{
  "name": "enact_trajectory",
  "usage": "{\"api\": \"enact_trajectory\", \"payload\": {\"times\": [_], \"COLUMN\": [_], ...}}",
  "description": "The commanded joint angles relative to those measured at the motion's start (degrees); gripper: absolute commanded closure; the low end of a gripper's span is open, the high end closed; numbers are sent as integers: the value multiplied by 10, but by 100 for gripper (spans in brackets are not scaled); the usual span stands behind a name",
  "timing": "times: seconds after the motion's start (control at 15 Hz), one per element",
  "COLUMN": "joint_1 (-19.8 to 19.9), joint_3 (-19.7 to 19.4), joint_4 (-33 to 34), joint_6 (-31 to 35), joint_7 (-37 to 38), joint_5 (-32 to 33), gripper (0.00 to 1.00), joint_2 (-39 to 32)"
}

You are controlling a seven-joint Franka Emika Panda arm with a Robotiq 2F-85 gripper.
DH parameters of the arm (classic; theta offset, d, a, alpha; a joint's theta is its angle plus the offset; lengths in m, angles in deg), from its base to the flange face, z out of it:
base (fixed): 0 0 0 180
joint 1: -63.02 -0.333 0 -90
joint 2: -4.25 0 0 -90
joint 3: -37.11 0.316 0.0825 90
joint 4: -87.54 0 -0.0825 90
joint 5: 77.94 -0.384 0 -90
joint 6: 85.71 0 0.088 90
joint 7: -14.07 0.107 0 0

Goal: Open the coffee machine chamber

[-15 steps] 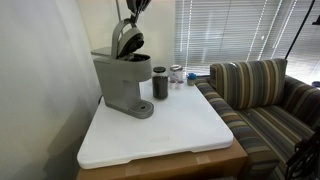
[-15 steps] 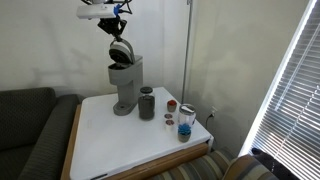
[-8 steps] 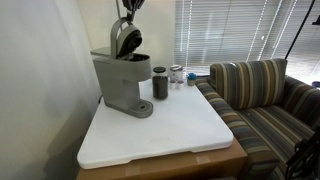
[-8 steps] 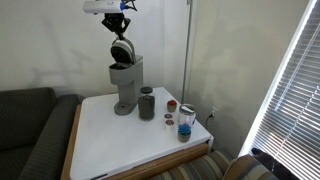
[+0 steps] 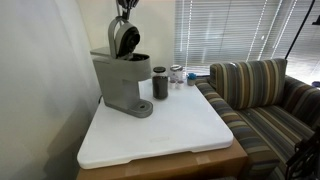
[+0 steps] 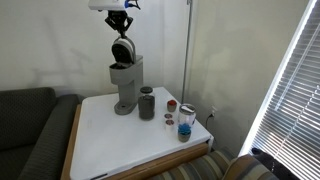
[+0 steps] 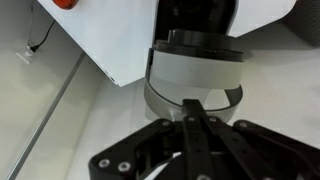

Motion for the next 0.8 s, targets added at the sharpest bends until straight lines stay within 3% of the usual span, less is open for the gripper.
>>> {"api": "enact_trajectory", "payload": {"times": [0.0, 0.47, 0.73], "joint_1": [3, 4, 6], "joint_3": [7, 12, 3], "joint_4": [65, 127, 111], "joint_6": [-34, -74, -71], "joint_7": [-21, -21, -1], "joint_5": [-7, -9, -2], "gripper": [100, 100, 100], "joint_2": [-58, -96, -79]}}
